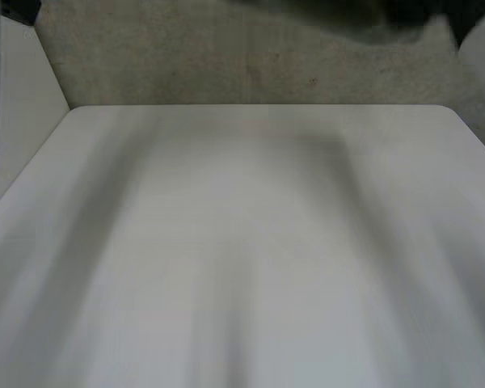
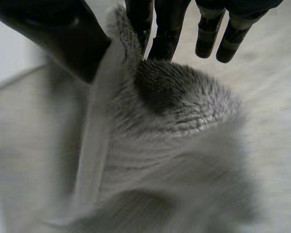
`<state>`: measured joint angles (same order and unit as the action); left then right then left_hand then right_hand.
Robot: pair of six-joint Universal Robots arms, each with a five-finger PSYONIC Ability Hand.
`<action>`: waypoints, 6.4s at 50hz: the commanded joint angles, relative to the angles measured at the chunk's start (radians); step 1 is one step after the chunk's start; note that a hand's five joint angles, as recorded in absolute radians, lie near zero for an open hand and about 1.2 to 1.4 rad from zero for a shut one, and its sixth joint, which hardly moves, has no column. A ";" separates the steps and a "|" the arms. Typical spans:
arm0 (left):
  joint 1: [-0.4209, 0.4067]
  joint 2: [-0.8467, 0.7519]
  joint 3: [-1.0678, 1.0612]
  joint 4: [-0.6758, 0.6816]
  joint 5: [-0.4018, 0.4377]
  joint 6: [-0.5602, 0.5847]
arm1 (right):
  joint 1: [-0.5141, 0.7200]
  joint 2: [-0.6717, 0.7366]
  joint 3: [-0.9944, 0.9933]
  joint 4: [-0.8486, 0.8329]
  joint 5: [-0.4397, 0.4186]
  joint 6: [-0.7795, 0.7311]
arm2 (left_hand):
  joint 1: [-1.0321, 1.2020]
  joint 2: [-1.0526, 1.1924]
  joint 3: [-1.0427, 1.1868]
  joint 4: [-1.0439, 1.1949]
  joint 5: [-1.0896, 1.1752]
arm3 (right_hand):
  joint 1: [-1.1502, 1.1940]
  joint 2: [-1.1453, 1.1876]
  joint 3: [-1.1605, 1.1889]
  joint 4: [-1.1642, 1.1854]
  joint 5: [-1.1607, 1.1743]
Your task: Fold the towel.
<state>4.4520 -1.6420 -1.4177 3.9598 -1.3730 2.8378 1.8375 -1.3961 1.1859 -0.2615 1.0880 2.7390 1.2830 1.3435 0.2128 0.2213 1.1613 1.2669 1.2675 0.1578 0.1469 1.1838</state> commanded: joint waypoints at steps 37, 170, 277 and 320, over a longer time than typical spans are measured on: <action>0.179 -0.138 -0.391 -0.594 0.288 0.509 | -0.078 0.075 0.422 0.432 -0.109 -0.139 | -1.122 -1.183 -0.038 -0.047 -1.161 | -1.267 -1.267 0.017 0.028 -1.184; -0.097 -0.206 -0.359 -0.677 0.054 0.479 | -0.076 0.065 0.687 0.189 0.101 -0.174 | -1.099 -1.159 -0.038 -0.047 -1.152 | 0.129 0.129 0.017 0.028 0.038; -0.163 -0.234 -0.529 -0.600 -0.247 0.792 | -0.076 0.069 0.707 0.189 0.109 -0.173 | -1.116 -1.177 -0.038 -0.047 -1.161 | 0.129 0.129 0.017 0.028 0.038; -0.031 -0.213 -0.589 -0.533 -0.270 0.951 | -0.075 0.069 0.715 0.189 0.105 -0.173 | -1.108 -1.168 -0.038 -0.047 -1.160 | 0.129 0.129 0.017 0.028 0.038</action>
<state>4.3967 -1.8540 -1.9946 3.4008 -1.6434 3.7309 1.7626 -1.3269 1.8992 -0.0721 1.1943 2.5663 0.2630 0.2285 0.2128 0.2213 0.0499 1.3050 1.3343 0.1580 0.1469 1.1776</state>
